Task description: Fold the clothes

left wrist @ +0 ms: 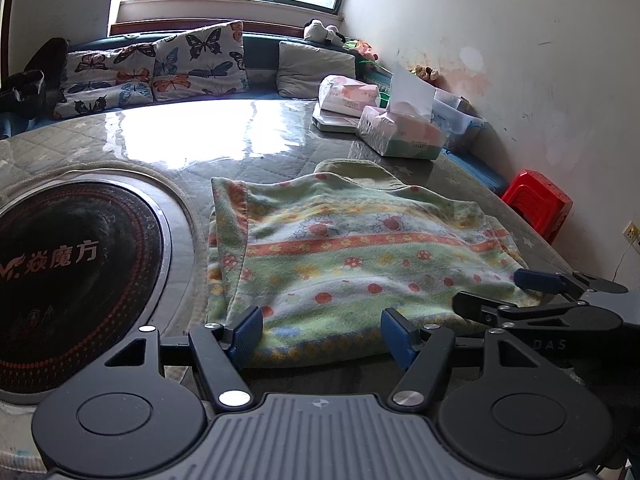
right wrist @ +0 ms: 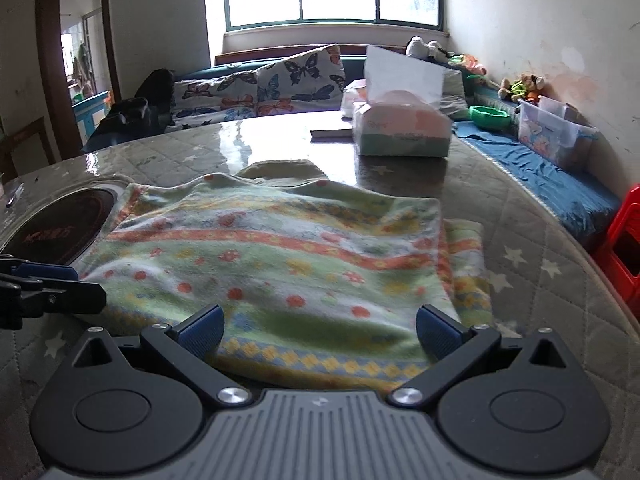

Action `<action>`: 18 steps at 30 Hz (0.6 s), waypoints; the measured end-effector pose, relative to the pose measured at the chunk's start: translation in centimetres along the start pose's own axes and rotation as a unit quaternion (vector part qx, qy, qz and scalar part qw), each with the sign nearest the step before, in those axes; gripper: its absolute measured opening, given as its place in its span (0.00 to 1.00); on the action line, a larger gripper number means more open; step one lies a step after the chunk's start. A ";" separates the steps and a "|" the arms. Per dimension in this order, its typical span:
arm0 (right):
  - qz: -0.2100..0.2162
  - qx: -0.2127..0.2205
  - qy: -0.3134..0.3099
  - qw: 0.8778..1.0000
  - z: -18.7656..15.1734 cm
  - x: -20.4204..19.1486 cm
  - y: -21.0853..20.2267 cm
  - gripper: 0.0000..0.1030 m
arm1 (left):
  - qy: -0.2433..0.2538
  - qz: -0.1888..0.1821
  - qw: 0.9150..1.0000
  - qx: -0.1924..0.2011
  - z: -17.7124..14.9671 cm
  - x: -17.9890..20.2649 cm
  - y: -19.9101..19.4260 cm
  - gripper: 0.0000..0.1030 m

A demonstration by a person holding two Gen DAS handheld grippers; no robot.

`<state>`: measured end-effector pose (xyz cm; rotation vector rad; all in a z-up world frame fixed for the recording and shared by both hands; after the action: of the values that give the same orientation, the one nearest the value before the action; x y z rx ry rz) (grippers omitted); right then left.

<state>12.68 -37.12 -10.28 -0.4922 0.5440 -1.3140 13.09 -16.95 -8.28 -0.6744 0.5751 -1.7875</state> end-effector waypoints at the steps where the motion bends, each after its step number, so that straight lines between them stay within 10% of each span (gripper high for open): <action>1: 0.000 0.001 -0.002 1.000 0.0 -0.1 -0.3 1.00 | -0.001 0.000 1.000 0.001 0.0 0.0 -0.1 0.67; 18: -0.018 0.009 -0.006 1.000 -0.2 -0.7 -1.4 1.00 | -0.010 0.026 1.000 0.004 -0.4 -1.2 -0.9 0.68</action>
<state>11.34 -36.69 -9.50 -0.4969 0.5141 -1.3487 12.48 -15.51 -8.17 -0.6654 0.5657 -1.7328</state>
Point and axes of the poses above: each gripper's, at about its wrist camera, not at the fingertips, and y roughly the way its jaws point, x to its right, z to its top, the point moved 10 cm from there along y, roughly the way its jaws point, and after that the axes turned 5 degrees about z, right-handed, at the moved point
